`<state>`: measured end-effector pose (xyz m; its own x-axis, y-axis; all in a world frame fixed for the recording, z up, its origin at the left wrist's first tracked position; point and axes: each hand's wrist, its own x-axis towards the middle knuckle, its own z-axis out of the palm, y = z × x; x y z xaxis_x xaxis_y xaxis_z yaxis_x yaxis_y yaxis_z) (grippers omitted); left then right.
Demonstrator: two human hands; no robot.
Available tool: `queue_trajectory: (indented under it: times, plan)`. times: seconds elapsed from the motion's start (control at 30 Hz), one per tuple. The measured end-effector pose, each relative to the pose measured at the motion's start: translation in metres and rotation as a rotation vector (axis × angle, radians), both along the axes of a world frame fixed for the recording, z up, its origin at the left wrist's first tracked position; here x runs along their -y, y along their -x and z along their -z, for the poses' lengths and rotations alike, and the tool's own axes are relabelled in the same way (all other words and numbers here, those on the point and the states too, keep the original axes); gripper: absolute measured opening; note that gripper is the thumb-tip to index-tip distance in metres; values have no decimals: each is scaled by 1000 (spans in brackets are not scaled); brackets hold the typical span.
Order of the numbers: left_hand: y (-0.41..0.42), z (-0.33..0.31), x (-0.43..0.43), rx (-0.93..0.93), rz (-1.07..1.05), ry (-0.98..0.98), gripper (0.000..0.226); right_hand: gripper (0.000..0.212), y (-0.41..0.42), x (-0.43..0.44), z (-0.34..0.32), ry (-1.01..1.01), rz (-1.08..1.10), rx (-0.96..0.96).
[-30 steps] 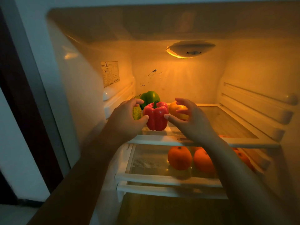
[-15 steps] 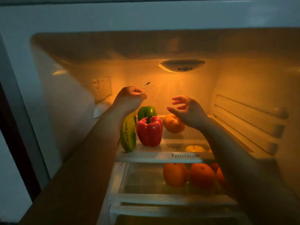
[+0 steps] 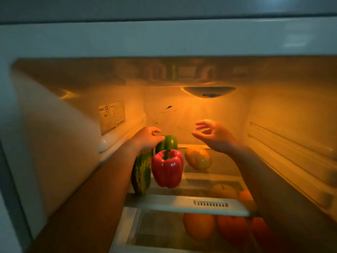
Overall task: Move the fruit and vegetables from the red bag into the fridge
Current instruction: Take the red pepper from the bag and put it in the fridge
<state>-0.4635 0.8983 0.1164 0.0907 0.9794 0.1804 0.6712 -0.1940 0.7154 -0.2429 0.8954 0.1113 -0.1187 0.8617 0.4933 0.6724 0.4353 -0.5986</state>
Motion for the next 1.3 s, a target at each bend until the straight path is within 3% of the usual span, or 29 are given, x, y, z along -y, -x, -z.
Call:
queue_trajectory:
  times: [0.23, 0.4, 0.87, 1.03, 1.3]
  plan:
    - [-1, 5, -5, -130, 36, 6, 56, 43, -14, -1, 20, 31, 37, -111]
    - [-1, 9, -9, -137, 11, -51, 53, 43, -15, -3, 20, 39, 36, -115]
    - [-6, 0, -29, -162, 32, 40, 54, 43, -18, -5, 23, 84, 45, -140]
    - [-7, 8, -31, -79, 46, -5, 51, 42, -18, -4, 23, 98, 43, -121]
    - [-10, 12, -28, -6, 78, -59, 65, 39, -14, -4, 28, 189, -58, -87]
